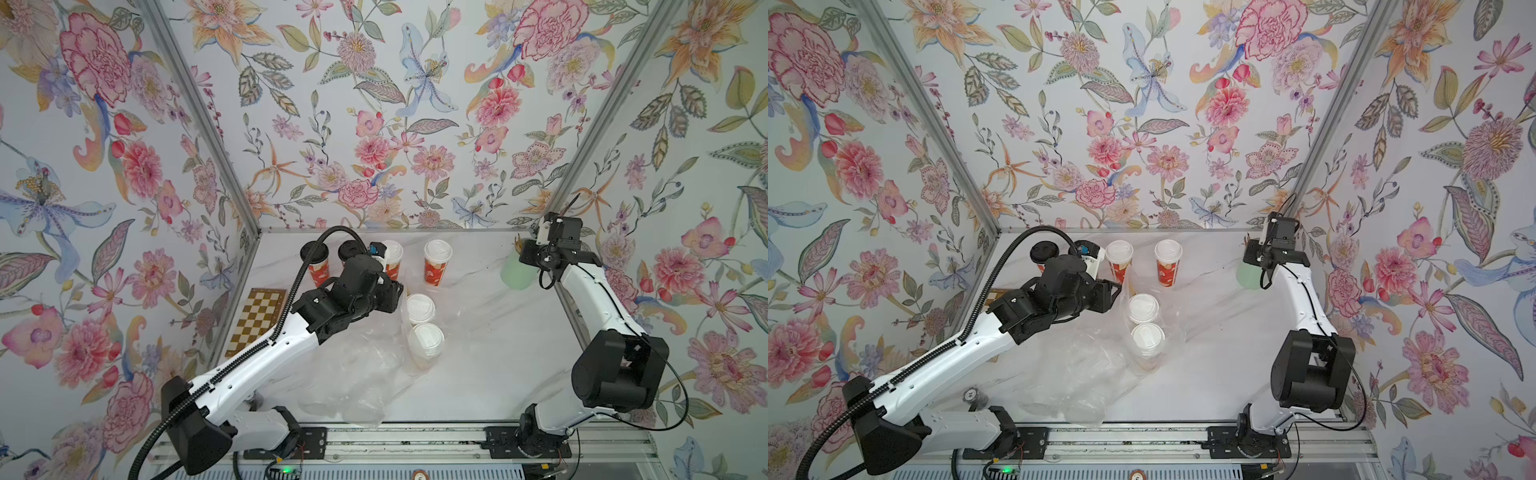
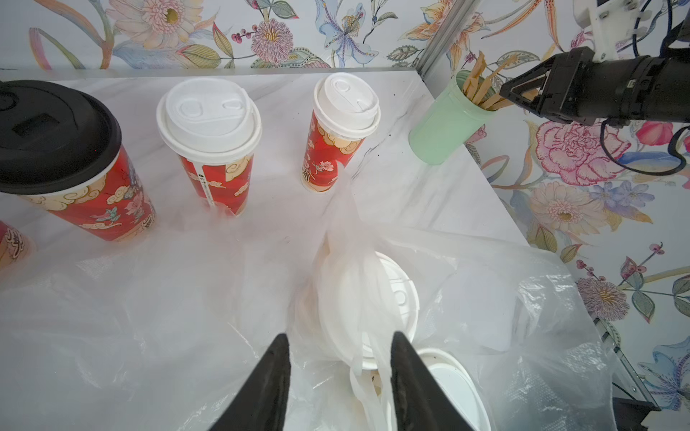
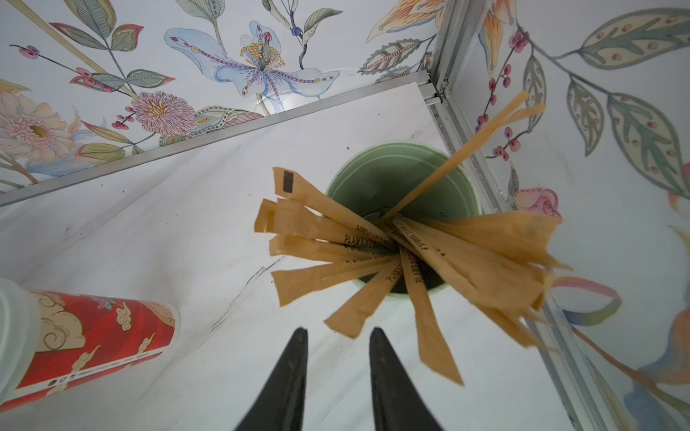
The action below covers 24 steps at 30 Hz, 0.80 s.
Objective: Pack milk tea into plastic carrier bags
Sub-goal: Pick up the straw from the container.
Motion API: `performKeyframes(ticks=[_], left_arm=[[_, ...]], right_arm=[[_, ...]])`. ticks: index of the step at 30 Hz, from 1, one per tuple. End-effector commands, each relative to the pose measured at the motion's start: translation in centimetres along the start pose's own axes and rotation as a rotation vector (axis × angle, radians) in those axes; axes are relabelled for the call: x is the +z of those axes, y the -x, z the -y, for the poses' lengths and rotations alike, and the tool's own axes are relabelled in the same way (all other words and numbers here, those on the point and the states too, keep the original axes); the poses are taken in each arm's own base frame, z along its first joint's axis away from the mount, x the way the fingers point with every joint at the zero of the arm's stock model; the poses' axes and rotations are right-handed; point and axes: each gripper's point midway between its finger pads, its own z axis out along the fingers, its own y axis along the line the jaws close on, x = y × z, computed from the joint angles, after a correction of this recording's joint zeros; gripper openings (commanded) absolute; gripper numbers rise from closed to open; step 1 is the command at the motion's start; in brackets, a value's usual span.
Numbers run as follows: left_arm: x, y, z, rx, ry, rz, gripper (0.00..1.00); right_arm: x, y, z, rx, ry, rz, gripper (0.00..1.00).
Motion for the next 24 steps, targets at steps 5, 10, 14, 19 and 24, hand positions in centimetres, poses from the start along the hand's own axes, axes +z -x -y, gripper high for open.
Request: performKeyframes(ticks=[5,10,14,19,24], left_arm=[[-0.1,0.1,0.6,0.028,-0.028,0.01,0.46],[0.0,0.1,0.5,0.033,-0.019,0.007,0.47],[0.1,0.1,0.5,0.03,-0.017,0.005,0.47],[0.3,0.2,0.6,0.035,-0.017,0.0,0.47],[0.4,0.3,0.7,0.035,-0.016,-0.001,0.47]], right_arm=[[1.7,1.7,0.6,-0.046,-0.037,0.028,0.32],[3.3,2.0,1.4,-0.078,-0.092,0.018,0.31],[4.0,2.3,1.9,-0.109,-0.141,0.031,0.28],[5.0,2.5,2.2,-0.134,-0.174,0.039,0.21],[4.3,3.4,1.7,-0.176,-0.209,0.075,0.12]])
